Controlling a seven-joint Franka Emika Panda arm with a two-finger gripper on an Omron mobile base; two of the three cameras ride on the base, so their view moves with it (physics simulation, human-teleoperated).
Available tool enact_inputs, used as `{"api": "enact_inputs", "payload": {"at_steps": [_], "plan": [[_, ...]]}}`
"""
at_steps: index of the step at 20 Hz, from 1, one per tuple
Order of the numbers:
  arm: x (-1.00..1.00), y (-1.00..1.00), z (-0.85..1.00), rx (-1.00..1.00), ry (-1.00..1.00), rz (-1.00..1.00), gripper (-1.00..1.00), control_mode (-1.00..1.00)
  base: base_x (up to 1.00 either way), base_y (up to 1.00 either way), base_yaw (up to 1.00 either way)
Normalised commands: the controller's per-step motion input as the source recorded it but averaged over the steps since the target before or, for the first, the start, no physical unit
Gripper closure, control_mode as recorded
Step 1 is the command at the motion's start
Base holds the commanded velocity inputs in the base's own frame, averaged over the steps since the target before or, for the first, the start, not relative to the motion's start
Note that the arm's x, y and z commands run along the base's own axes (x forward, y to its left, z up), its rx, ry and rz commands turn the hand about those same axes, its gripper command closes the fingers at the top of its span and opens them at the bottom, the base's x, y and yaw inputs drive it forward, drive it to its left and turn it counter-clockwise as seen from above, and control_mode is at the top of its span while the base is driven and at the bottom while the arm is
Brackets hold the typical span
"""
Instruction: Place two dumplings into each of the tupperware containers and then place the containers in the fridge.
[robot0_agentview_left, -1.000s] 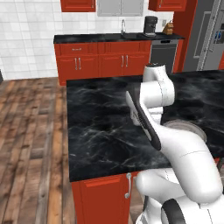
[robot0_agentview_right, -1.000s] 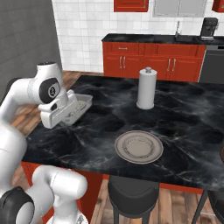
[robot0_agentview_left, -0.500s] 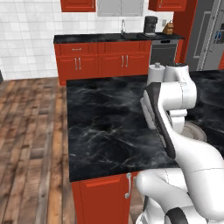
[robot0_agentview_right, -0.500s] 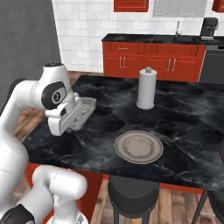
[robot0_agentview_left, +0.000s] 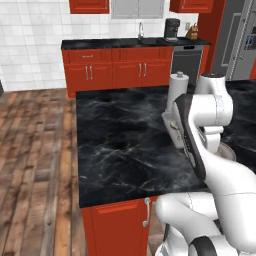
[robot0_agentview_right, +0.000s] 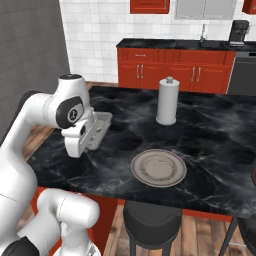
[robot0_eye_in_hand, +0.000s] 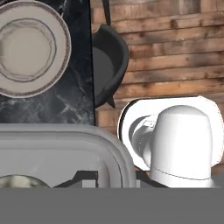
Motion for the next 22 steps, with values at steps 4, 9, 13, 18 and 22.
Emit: {"api": "enact_inputs", "payload": {"at_steps": [4,9,13,18,22], "plan": [[0.17,0.03,-0.01,0.00,0.01,0.29,1.00,-1.00,0.00,0.00,0.00],[0.04,0.00,0.00,0.00,0.01,-0.02,1.00,-1.00,0.00,0.00,0.00],[-0.01,0.00,0.00,0.01,0.00,-0.20,1.00,-1.00,0.00,0.00,0.00],[0.00,0.00,0.00,0.02,0.00,-0.11,1.00,-1.00,0.00,0.00,0.00],[0.00,0.00,0.00,0.00,0.00,-0.10,1.00,-1.00,0.00,0.00,0.00]]}}
